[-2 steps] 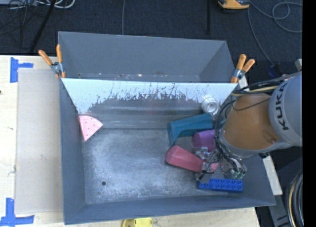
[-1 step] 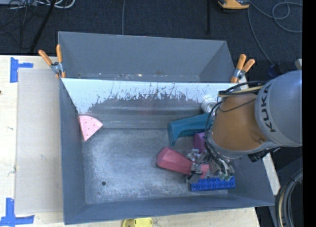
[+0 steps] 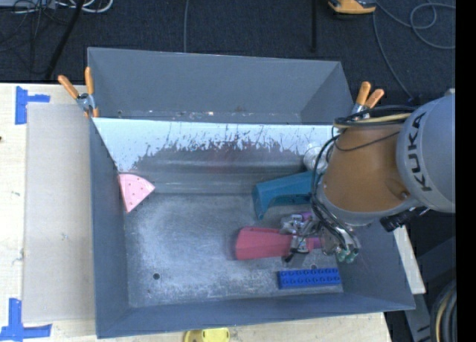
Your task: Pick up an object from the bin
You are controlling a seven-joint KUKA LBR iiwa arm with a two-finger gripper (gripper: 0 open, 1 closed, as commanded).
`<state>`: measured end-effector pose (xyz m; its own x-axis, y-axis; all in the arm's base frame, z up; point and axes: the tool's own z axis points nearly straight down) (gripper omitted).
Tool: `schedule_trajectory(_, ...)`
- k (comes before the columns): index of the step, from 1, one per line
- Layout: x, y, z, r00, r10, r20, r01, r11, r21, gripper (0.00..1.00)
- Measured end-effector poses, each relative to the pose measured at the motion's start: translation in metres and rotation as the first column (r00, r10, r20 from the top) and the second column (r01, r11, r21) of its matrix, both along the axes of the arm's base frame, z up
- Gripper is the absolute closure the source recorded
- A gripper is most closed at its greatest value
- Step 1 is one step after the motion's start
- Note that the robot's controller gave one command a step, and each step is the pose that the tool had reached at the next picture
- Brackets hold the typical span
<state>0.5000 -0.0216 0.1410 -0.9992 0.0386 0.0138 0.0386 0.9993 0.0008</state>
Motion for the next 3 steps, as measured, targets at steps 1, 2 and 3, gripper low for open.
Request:
schedule_trajectory(1,0.032,-0.006,-0.007,1.000,0.018,0.022,-0.018,1.000,-0.003,1.00)
schedule_trajectory(2,0.025,0.003,-0.020,0.999,0.037,-0.001,-0.037,0.999,0.000,1.00)
schedule_trajectory(3,0.035,0.022,0.046,0.999,0.048,0.003,-0.048,0.999,-0.001,1.00)
